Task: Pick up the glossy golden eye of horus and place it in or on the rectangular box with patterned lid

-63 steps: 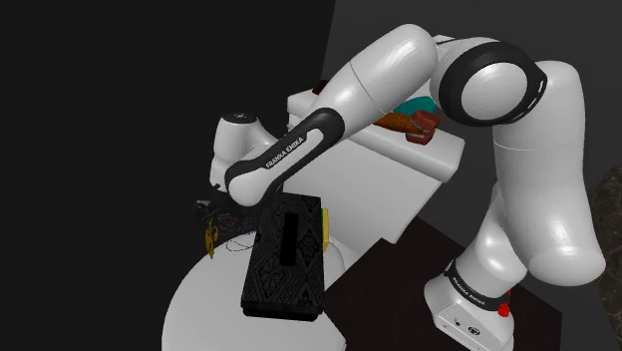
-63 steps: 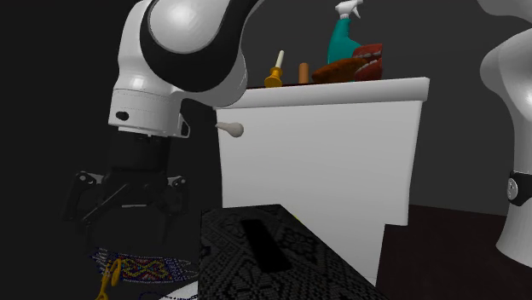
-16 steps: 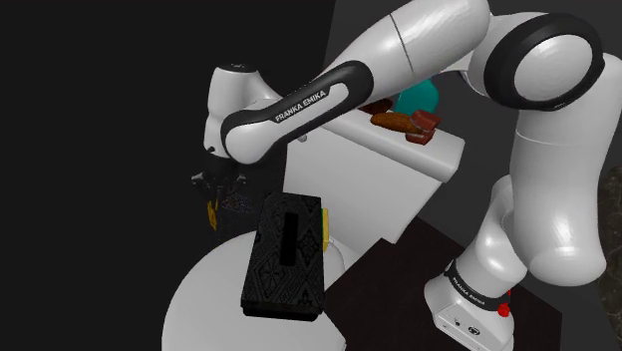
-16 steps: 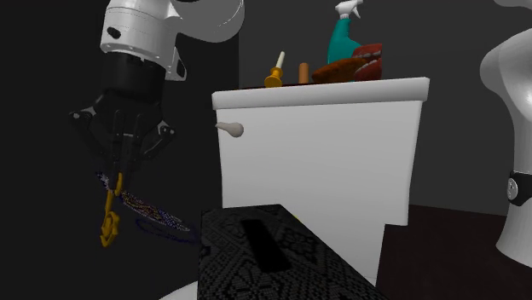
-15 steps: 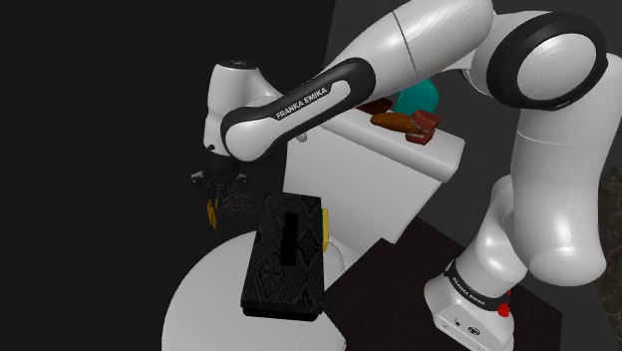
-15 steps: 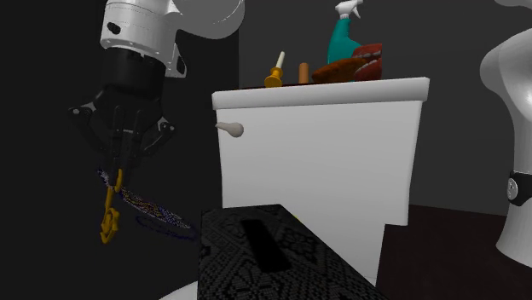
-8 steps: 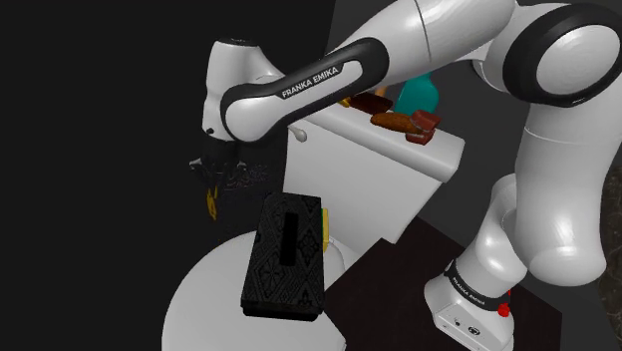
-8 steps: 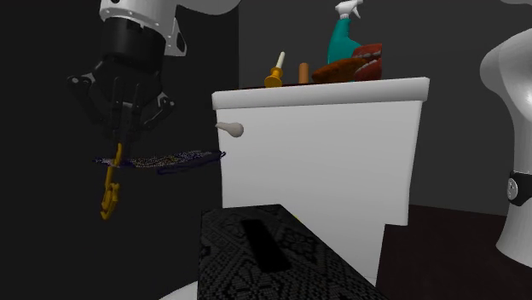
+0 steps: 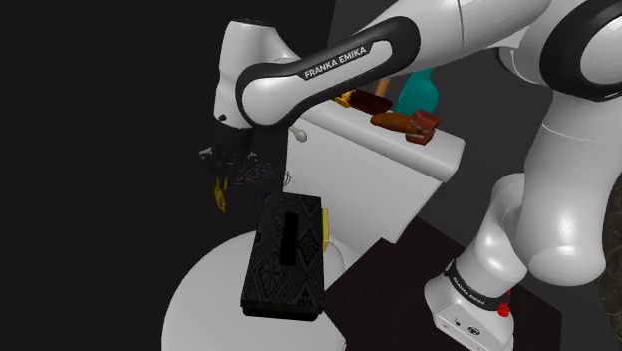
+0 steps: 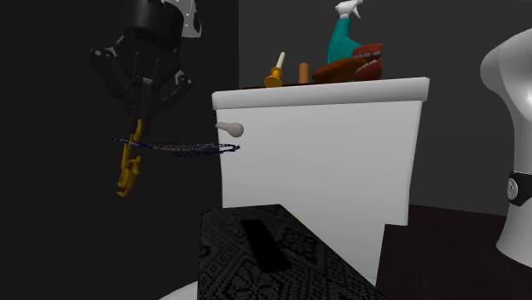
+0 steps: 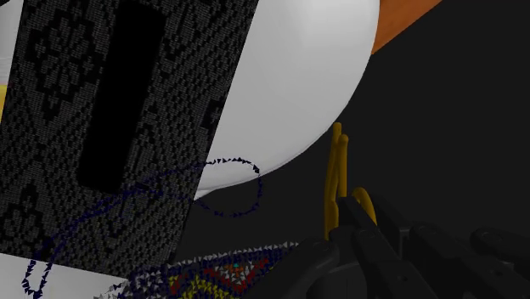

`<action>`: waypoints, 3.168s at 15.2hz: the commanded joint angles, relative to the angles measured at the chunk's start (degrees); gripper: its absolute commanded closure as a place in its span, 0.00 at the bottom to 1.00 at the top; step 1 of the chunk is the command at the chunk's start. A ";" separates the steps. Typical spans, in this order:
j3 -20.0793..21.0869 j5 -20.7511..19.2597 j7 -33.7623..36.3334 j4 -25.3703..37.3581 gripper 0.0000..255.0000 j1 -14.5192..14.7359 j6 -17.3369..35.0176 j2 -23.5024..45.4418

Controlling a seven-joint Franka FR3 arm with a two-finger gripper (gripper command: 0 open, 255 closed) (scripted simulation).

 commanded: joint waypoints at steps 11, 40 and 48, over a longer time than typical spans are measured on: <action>-0.69 3.27 -3.61 -27.70 1.00 -1.12 -0.36 -27.87; -1.35 6.67 -7.76 -44.52 1.00 -0.05 19.83 -24.35; -1.33 6.67 -7.77 -44.52 1.00 -0.07 19.83 -24.35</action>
